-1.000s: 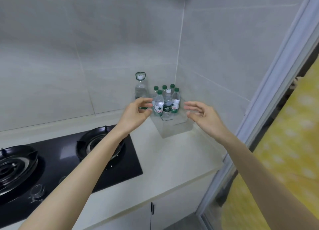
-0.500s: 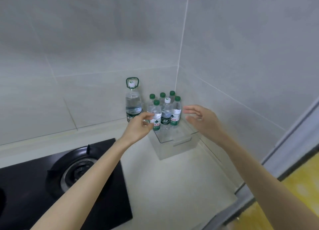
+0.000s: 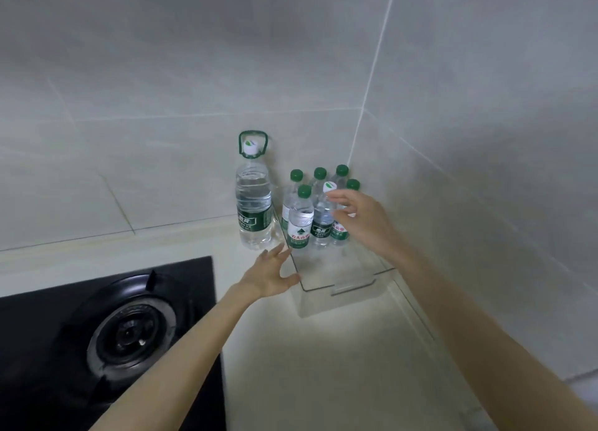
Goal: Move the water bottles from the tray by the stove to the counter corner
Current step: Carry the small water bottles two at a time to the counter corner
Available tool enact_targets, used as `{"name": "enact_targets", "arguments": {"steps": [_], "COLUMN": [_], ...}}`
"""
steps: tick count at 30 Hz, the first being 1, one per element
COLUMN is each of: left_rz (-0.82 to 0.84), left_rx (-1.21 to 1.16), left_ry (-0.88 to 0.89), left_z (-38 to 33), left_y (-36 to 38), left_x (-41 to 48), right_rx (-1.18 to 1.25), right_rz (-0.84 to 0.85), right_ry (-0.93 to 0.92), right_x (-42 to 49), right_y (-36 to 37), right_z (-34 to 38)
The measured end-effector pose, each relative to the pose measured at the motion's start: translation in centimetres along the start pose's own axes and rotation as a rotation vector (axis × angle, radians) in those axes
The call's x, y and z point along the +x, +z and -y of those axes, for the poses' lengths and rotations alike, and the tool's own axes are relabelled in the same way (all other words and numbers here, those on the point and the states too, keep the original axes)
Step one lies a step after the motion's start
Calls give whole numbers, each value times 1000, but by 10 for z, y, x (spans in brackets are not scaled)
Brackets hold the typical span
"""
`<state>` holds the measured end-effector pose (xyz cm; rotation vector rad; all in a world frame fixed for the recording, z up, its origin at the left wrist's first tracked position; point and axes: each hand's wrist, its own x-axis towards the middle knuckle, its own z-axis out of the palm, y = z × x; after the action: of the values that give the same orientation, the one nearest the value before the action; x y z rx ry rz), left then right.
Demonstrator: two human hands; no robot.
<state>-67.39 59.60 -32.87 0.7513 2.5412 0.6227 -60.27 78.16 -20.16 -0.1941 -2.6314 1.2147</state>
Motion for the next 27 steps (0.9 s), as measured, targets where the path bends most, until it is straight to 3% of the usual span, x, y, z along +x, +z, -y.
{"name": "enact_targets", "arguments": {"steps": [6, 17, 27], "left_rz": [-62, -8, -18], "left_rx": [53, 88, 46], "left_ry": [-63, -71, -114], "left_z": [1, -1, -2], "left_y": [18, 17, 17], "left_x": [0, -2, 2], "right_rx": [3, -181, -40], "right_rz": [70, 149, 22], "right_ry": [5, -12, -90], "right_x": [56, 133, 136], "right_y": [31, 74, 94], "right_z": [-27, -76, -101]}}
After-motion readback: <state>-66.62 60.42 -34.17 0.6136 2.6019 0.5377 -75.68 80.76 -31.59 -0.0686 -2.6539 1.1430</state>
